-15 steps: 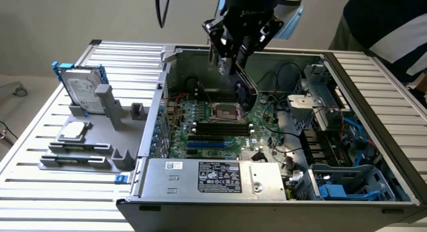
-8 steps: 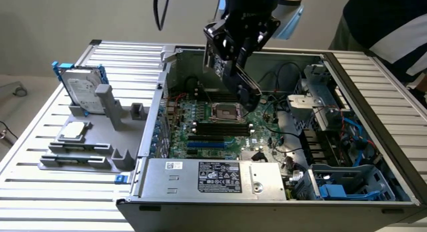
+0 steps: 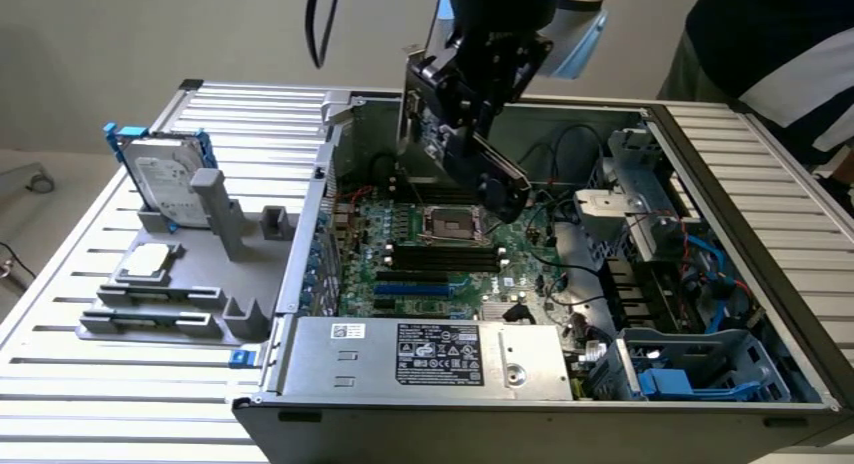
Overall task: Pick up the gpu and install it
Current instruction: 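Pick up the gpu and move the gpu toward the slot, then insert the gpu into the slot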
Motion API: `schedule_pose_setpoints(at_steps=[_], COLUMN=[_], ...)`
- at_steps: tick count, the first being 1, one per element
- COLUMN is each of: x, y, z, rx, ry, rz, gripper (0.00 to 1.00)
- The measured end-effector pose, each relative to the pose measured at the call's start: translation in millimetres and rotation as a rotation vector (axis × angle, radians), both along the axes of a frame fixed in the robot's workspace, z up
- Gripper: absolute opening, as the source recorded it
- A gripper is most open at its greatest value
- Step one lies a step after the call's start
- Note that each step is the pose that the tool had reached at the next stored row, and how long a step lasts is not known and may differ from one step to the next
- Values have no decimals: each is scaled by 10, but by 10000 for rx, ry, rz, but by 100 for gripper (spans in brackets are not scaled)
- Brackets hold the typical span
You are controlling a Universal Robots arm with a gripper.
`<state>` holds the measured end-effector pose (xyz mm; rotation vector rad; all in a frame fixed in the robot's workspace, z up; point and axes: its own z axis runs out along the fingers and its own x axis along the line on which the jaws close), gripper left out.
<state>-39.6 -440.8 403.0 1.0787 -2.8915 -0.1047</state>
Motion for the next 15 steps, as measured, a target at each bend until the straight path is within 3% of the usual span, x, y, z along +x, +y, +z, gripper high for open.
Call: schedule_pose_setpoints(at_steps=[11, 15], x=[0, 0], y=[0, 0], z=[-54, -77], rx=[56, 108], ry=[-145, -181], rz=[2005, 2728], gripper=[27, 27])
